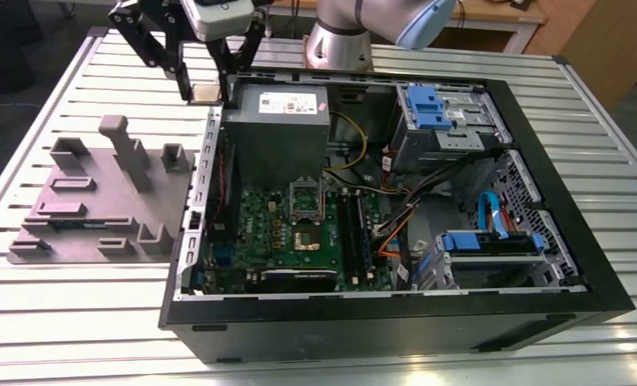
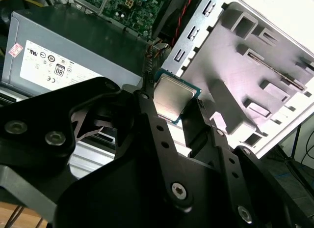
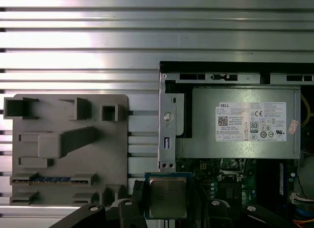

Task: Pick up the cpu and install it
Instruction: 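Pick up the cpu and move it towards the insertion slot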

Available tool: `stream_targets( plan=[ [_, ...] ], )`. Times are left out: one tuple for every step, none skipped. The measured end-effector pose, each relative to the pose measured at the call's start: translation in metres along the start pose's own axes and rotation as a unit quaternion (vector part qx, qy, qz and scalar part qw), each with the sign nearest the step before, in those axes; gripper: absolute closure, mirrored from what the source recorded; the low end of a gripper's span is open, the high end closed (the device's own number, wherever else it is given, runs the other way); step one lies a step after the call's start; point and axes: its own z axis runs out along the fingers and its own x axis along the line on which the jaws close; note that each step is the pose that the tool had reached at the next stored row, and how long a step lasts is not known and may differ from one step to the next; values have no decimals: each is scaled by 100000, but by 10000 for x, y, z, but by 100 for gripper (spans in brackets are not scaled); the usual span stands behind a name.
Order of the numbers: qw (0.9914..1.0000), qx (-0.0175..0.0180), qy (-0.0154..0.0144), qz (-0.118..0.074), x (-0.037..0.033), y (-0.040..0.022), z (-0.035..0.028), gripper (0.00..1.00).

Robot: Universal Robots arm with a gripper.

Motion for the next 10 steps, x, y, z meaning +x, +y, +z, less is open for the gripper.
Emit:
stream_targets(
  plan=[
    [100000, 1, 3, -1, -5, 0, 0, 53],
    [100000, 1, 1, -3, -10, 0, 0, 53],
    [100000, 1, 1, -2, -14, 0, 0, 53],
    [100000, 2, 1, 0, -19, 0, 0, 53],
    [100000, 0, 2, -1, -23, 0, 0, 53],
    [100000, -2, 0, -1, -28, 0, 0, 53],
    [100000, -1, 0, -1, -32, 0, 0, 53],
    [100000, 1, 0, 0, -37, 0, 0, 53],
    [100000, 2, 1, -2, -42, 0, -1, 53],
    [100000, -1, -1, -1, -51, 0, 0, 53]
  ],
)
